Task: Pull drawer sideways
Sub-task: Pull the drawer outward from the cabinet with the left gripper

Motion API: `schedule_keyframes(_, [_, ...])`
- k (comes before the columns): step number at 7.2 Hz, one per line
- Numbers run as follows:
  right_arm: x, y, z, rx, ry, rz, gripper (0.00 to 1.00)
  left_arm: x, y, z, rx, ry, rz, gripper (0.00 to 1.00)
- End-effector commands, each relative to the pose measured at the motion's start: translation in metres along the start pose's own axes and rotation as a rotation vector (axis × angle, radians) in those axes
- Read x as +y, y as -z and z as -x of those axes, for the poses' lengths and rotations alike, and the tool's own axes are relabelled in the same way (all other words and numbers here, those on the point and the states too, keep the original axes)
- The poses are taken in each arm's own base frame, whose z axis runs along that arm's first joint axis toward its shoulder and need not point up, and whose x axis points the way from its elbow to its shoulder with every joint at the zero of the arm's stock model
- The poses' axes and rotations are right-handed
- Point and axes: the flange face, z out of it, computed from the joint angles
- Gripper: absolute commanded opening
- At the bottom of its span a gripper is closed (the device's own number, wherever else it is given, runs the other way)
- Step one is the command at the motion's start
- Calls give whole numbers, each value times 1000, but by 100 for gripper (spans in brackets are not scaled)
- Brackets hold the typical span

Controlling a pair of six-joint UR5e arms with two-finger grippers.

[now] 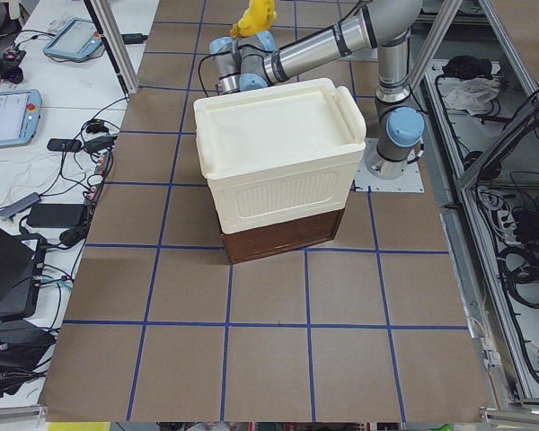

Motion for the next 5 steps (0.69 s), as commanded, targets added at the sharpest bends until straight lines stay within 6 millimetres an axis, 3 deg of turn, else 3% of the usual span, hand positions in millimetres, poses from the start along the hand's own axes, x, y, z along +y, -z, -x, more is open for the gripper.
schedule_keyframes(1, [0, 0, 0, 1, -1, 0, 100, 5, 2, 5, -10, -13, 7, 0])
schedule_keyframes(5, [0, 0, 0, -1, -1, 0, 100, 1, -8, -7, -18, -30, 30, 0])
